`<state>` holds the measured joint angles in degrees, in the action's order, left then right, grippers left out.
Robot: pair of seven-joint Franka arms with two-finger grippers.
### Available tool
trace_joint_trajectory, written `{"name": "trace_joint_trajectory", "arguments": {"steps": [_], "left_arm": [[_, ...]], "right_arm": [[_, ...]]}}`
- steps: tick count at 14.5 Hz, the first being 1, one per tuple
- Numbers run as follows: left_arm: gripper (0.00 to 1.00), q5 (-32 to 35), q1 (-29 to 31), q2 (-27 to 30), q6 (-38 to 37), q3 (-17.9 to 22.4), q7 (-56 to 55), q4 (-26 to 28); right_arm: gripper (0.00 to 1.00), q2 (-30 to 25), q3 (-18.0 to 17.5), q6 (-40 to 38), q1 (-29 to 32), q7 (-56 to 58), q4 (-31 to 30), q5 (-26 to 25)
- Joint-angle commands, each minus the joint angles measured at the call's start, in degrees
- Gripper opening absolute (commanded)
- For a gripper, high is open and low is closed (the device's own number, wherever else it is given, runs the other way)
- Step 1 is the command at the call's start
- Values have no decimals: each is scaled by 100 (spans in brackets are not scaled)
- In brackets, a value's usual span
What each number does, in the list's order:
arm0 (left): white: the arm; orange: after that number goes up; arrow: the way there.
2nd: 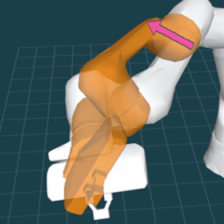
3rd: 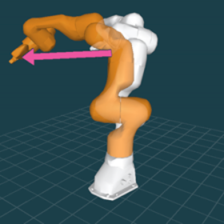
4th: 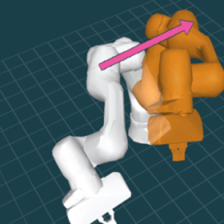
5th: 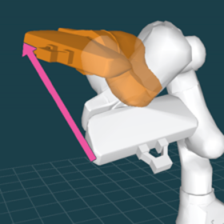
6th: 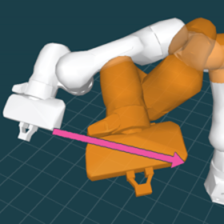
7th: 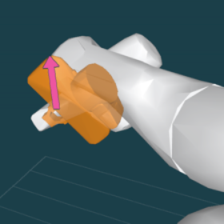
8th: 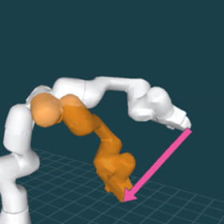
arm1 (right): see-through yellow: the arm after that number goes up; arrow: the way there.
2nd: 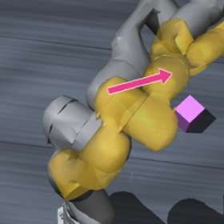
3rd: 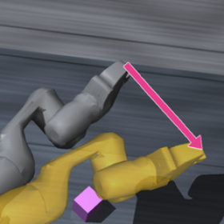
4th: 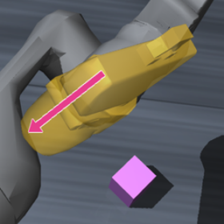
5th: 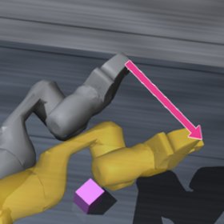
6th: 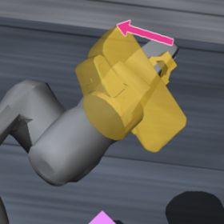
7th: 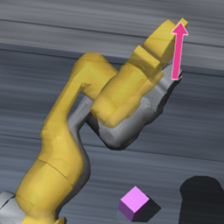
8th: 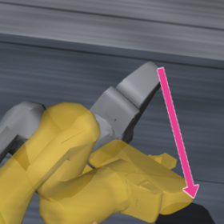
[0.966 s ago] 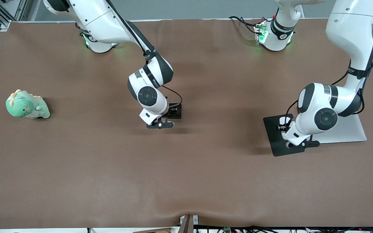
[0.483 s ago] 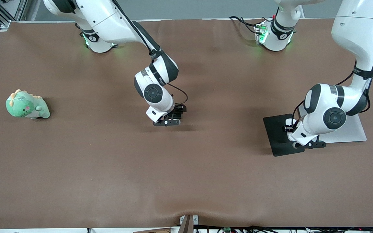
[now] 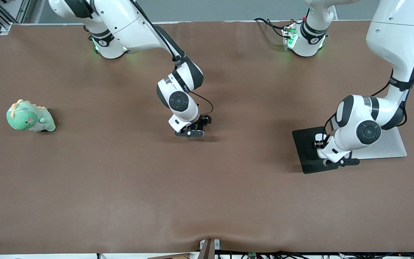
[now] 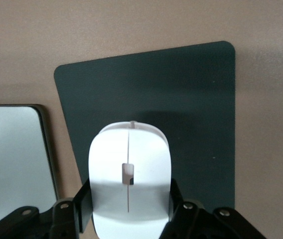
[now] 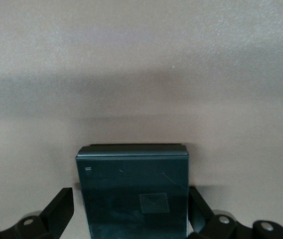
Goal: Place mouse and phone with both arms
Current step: 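Open the left gripper off the mouse while the right gripper lifts the phone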
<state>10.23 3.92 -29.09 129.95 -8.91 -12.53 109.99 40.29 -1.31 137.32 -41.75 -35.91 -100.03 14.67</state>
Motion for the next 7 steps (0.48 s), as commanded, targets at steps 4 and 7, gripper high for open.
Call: {"name": "trace_joint_trajectory", "arguments": {"steps": [4, 7], "left_arm": [[55, 154, 92, -220, 426, -85, 14, 84], [55, 154, 92, -246, 610, -85, 5, 198]], "right_arm": [[0, -30, 43, -362, 35, -66, 211, 62], [0, -91, 78, -1118, 105, -310, 572, 54]]}}
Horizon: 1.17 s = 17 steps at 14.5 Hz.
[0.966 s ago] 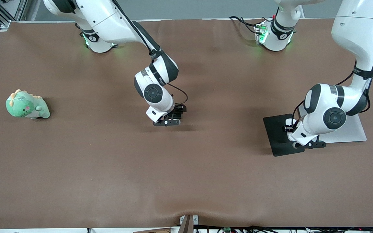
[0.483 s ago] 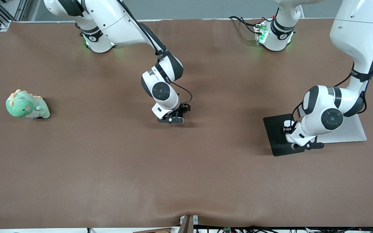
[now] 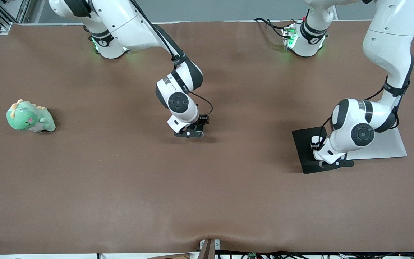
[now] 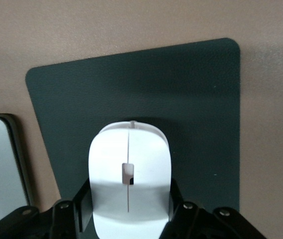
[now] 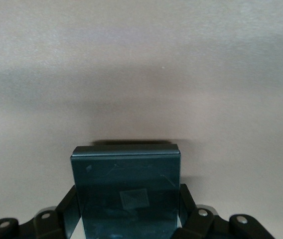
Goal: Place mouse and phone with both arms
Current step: 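Open the left gripper off the mouse while the right gripper lifts the phone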
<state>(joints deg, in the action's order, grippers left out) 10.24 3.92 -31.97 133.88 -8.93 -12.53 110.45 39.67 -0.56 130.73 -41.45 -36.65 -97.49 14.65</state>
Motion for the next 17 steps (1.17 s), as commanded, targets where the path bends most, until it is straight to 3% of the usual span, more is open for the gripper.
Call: {"name": "trace_joint_trajectory", "arguments": {"steps": [1, 3, 4, 5, 8, 10, 14, 17], "left_arm": [[56, 154, 83, 15, 279, -83, -4, 170], [60, 146, 83, -11, 340, -83, -4, 196], [68, 154, 83, -20, 358, -83, -13, 196], [100, 137, 74, -20, 358, -92, -100, 179], [100, 102, 65, 207, 288, -100, -136, 144], [100, -30, 48, 716, 96, -214, -153, 30], [100, -329, 74, 1454, -1421, -320, -110, -1014], [100, -478, 83, 2271, -2880, -320, -30, -1945]], "right_arm": [[0, -108, 12, -505, 111, -359, 318, 47], [0, -188, 21, -514, 286, -378, 318, 47], [0, -188, 39, -514, 313, -361, 318, 47], [0, -188, 56, -514, 348, -360, 310, 38], [0, -302, 188, -794, 541, -325, 257, 12], [0, -434, 328, -804, 655, -247, 135, -50], [0, -715, 399, -804, 954, 122, -199, -120], [0, -1040, 557, -716, 1174, 412, -656, -488]]}}
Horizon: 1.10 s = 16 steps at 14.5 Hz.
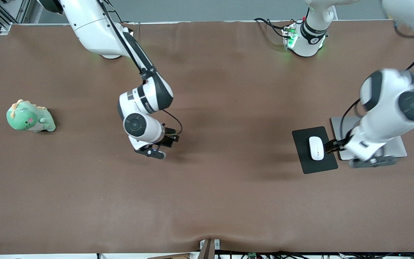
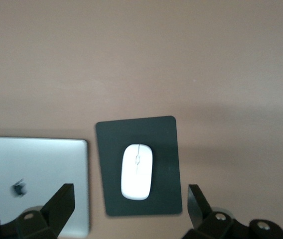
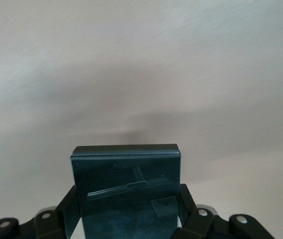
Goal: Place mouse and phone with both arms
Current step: 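Carry the phone toward the plush toy while the left gripper withdraws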
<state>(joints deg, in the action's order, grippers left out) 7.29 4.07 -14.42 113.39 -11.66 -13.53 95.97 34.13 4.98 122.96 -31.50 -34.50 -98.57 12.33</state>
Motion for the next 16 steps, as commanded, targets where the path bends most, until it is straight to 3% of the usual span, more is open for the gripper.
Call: {"name": "trace_joint_trajectory", "arguments": {"steps": [1, 3, 4, 12, 16], "left_arm": [[100, -245, 67, 658, -1384, -39, 61, -875], [100, -290, 67, 983, -2379, -56, 96, -1186], [100, -307, 67, 1237, -2487, -39, 96, -1160], [100, -351, -64, 1829, -2480, -30, 149, -1099], [100, -614, -645, 1969, -2286, 576, 315, -765]], "right_arm": [[0, -556, 3, 70, 284, 302, -636, -301], [0, -652, 3, 218, 469, 478, -847, -302], [0, -714, 11, 350, 531, 609, -1005, -302], [0, -1153, 38, 984, 1646, 2165, -2069, -310], [0, -1312, 47, 984, 2025, 2711, -2306, -398]]}}
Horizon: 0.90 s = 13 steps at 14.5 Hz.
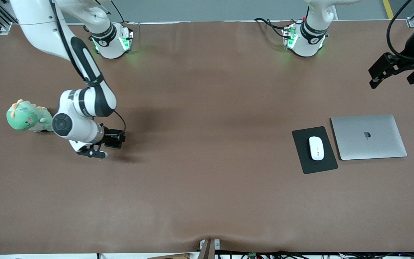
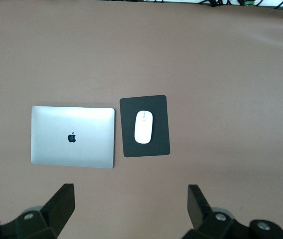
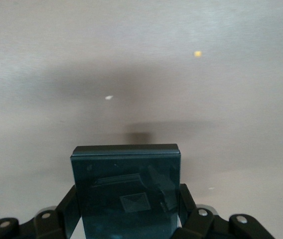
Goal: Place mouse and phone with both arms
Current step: 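Carry the phone toward the plush toy while the left gripper withdraws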
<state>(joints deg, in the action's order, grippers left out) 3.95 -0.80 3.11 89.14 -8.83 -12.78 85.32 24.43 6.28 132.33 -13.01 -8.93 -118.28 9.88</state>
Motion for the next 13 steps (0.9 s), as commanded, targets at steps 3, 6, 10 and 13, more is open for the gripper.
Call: {"name": "trace_joint_trajectory", "arguments": {"steps": [3, 6, 10, 13], "left_arm": [[100, -439, -44, 383, 121, 364, 373, 468], [100, -545, 96, 331, 50, 408, 574, 433], [100, -563, 176, 234, 51, 408, 672, 424], [100, -554, 185, 234, 15, 417, 663, 425]], "right_arm": [[0, -404, -92, 56, 579, 513, -450, -372], [0, -413, -83, 170, 930, 830, -538, -468], [0, -413, -92, 276, 1423, 1253, -679, -601], [0, -413, -92, 450, 1678, 1525, -933, -601]]}}
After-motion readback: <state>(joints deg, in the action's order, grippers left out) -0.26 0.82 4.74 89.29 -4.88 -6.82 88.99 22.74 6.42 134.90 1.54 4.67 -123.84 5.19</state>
